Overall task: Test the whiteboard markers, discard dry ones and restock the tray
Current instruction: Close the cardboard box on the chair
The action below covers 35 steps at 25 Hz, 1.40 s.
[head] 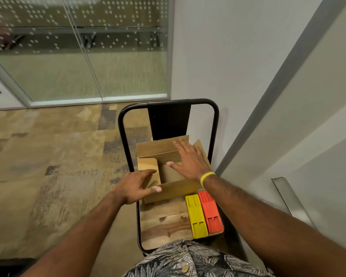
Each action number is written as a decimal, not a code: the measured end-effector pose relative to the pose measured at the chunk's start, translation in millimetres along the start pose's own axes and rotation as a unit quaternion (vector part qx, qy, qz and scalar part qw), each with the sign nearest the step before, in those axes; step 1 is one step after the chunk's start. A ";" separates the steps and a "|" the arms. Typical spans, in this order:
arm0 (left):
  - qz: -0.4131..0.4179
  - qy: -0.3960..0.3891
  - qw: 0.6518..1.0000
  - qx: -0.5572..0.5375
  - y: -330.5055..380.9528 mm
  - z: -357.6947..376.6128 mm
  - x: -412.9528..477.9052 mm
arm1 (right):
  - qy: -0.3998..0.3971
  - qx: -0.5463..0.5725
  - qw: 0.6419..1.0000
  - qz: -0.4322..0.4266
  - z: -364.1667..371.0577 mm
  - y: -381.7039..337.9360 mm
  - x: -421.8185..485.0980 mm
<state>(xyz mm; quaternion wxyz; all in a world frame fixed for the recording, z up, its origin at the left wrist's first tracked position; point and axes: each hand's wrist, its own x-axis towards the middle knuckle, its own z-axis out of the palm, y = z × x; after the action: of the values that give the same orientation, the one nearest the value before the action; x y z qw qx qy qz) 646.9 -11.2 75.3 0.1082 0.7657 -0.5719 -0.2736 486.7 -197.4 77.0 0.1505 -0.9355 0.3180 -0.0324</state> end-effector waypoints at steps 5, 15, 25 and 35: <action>-0.006 -0.020 1.000 -0.008 -5.2 -4.6 11.0 | 0.056 0.017 0.997 0.058 -15.5 10.0 -11.6; -0.011 -0.035 0.990 -0.134 -6.8 -12.4 16.7 | 0.021 0.311 0.933 0.179 -7.8 20.6 -49.3; -0.038 0.009 0.986 -0.163 1.0 -8.7 20.7 | -0.222 0.054 0.973 0.023 -14.8 6.4 -57.7; -0.048 0.242 0.944 -0.219 -32.9 5.2 8.4 | 0.054 0.020 0.997 -0.056 -9.3 7.8 -46.6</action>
<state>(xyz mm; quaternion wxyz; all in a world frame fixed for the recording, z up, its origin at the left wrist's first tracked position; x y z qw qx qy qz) 672.6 -7.6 52.8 0.3953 0.7927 -0.4172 -0.2034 443.6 -177.5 85.1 0.1497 -0.9456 0.2720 -0.0974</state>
